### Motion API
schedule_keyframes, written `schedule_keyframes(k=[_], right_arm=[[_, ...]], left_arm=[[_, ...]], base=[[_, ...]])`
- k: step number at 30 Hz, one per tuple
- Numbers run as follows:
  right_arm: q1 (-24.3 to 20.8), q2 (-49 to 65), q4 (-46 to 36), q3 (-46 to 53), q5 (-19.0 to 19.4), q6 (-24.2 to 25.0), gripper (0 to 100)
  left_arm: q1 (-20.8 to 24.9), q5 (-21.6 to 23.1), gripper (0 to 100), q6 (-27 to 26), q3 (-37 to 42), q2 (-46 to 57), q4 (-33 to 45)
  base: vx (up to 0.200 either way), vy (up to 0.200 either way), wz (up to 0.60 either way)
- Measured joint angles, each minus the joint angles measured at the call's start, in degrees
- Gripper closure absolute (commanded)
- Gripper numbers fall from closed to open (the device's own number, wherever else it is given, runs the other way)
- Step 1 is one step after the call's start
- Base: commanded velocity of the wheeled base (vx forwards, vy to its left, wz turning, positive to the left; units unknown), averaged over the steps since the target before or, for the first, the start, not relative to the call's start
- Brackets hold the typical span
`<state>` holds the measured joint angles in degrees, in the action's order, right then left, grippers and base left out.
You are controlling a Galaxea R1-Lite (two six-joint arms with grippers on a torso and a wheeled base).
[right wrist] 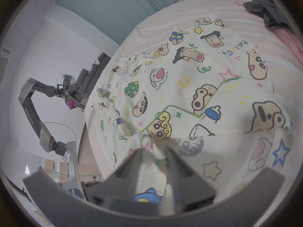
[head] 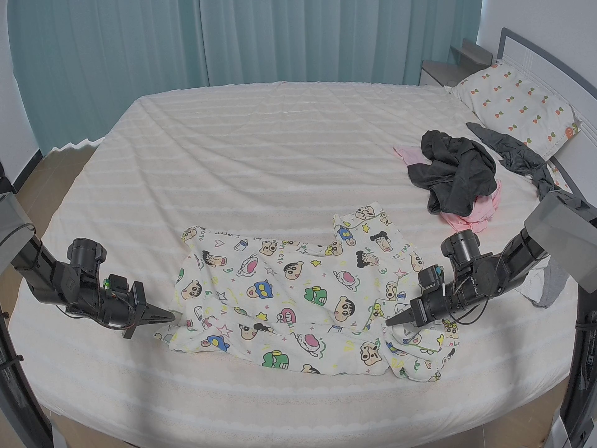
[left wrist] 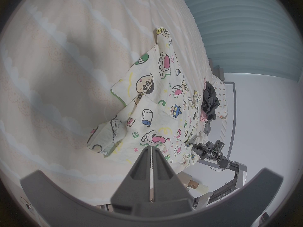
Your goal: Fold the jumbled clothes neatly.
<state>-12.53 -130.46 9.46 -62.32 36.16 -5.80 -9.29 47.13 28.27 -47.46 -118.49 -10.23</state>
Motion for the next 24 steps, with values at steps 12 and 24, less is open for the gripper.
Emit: schedule_keyframes(k=[12, 24], right_arm=[[0.7, 1.9, 0.5, -0.2, 2.2, 1.0, 100], [0.8, 3.1, 1.3, -6.5, -0.3, 3.2, 100]], left_arm=[[0.0, 0.0, 100, 0.0, 0.0, 0.0, 0.0], [0.0, 0.0, 100, 0.0, 0.0, 0.0, 0.0]], base=[[0.0, 0.0, 0.0], [0.0, 0.0, 0.0]])
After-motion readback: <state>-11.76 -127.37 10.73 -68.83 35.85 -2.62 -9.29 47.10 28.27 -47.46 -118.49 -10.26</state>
